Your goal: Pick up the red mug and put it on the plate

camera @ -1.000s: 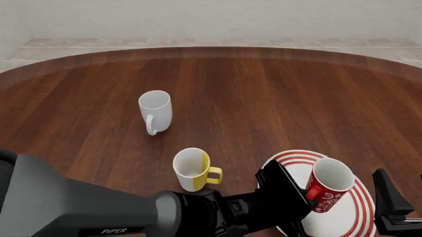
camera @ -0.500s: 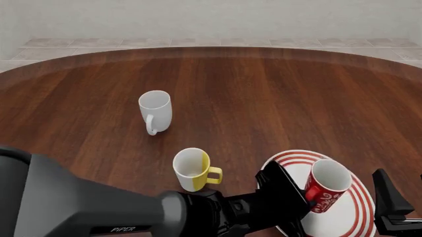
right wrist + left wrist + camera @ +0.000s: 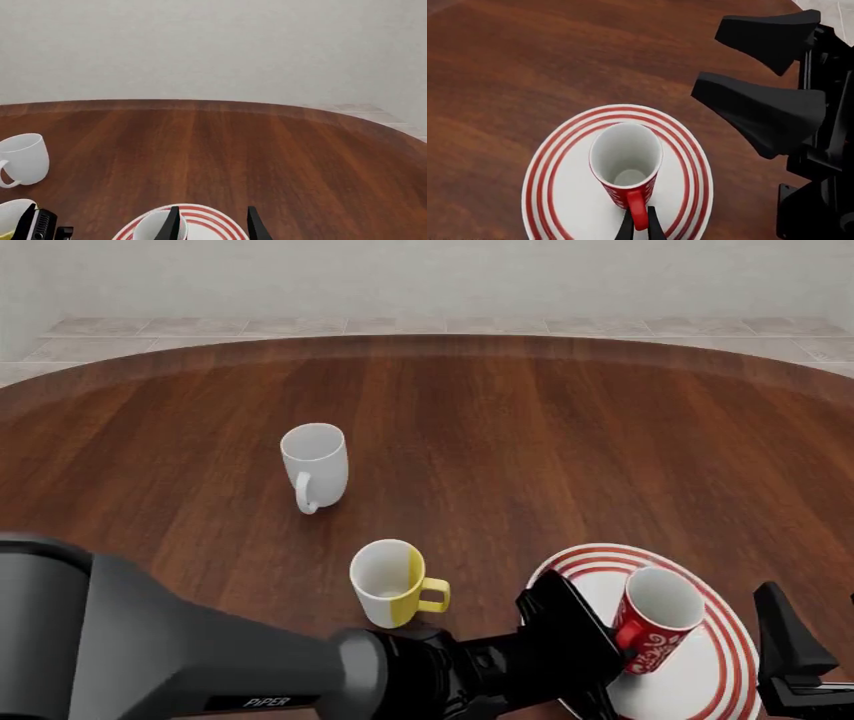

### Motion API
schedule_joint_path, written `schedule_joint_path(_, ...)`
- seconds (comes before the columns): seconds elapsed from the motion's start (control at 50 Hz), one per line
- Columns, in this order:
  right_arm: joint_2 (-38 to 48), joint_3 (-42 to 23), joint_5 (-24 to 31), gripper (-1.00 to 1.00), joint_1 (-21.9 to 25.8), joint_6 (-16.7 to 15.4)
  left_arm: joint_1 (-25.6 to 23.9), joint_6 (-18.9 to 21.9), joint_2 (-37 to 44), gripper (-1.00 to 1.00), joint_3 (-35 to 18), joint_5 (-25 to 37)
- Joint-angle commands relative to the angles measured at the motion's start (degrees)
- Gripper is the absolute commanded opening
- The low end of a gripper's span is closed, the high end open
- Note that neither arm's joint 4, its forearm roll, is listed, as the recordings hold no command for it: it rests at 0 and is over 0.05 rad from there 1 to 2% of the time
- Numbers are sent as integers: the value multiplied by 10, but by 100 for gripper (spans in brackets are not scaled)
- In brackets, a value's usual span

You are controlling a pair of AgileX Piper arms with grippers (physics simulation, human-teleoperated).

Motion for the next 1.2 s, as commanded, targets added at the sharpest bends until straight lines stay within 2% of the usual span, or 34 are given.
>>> schedule_joint_path(0.02,0,0,0,100,0,0,1,1,4,-100,-3,-3)
schedule_joint_path(1.2,1,0,1,100,-1,0,0,-1,20,-100,-1,-15)
